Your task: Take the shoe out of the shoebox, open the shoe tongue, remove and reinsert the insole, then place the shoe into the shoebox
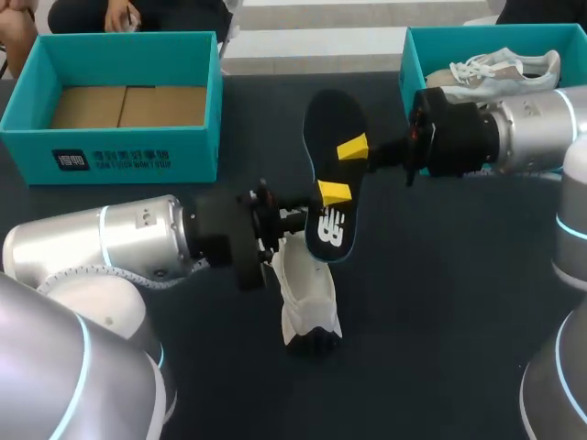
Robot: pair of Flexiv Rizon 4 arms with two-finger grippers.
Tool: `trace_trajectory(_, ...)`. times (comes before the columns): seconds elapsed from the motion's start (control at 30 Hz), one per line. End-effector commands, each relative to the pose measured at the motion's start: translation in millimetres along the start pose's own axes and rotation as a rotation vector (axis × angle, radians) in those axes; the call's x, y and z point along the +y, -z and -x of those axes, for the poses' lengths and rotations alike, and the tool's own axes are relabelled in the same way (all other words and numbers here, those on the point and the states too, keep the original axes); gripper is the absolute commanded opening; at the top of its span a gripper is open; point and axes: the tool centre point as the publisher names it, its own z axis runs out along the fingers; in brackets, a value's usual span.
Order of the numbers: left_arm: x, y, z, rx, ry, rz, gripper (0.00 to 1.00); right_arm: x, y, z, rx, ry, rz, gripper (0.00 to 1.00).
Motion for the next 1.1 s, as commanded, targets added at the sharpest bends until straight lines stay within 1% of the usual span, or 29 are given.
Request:
trace_trajectory(0.03,10.7,19.8,3.3,0.041,0.009,0.006,1.00,-0.2,1.9,2.6,-0.001,-0.005,-0.001,0.00)
trace_trajectory(0.17,26.9,46.6,0.5,0.085,0.042,0.012,1.00,-2.2,3.7,7.2,0.004,-0.011,0.002,0.00)
trace_trajectory(0.2,33.8,56.1,0.2,0.104,0.042,0.016,1.00,-3.0,4.3,9.1,0.007,-0.014,0.003,0.00)
trace_trajectory(0.3,50.1,74.4,1.8,0.157,0.033,0.014,1.00,-4.3,5.7,12.0,0.013,-0.021,0.001,0.00)
trace_trajectory(0.37,56.8,80.8,5.0,0.188,0.013,0.008,1.00,-4.5,6.0,13.7,0.015,-0.023,0.000,0.00)
trace_trajectory(0.43,65.5,86.7,8.5,0.240,0.013,-0.029,1.00,-4.3,5.8,15.8,0.018,-0.027,-0.001,0.00)
trace_trajectory(0.57,80.1,91.7,15.6,0.413,0.002,-0.110,1.00,-4.3,3.5,20.1,0.025,-0.032,-0.006,0.00)
trace_trajectory(0.6,82.0,91.1,18.4,0.457,0.001,-0.120,1.00,-4.6,2.8,21.0,0.027,-0.032,-0.006,0.00)
trace_trajectory(0.63,82.7,90.1,20.9,0.495,-0.017,-0.153,1.00,-5.6,2.7,21.7,0.028,-0.032,-0.006,0.00)
trace_trajectory(0.7,84.0,88.0,25.7,0.584,-0.051,-0.175,1.00,-7.1,1.8,23.1,0.034,-0.033,-0.005,0.00)
trace_trajectory(0.77,83.2,85.7,32.8,0.682,-0.092,-0.253,1.00,-8.5,0.1,24.3,0.037,-0.034,-0.003,0.00)
trace_trajectory(0.8,83.0,85.3,36.3,0.708,-0.126,-0.278,1.00,-9.2,-0.9,24.7,0.041,-0.035,-0.002,0.00)
trace_trajectory(1.1,83.0,85.3,36.3,0.708,-0.126,-0.278,1.00,-9.8,-4.9,29.1,0.049,-0.041,-0.006,0.00)
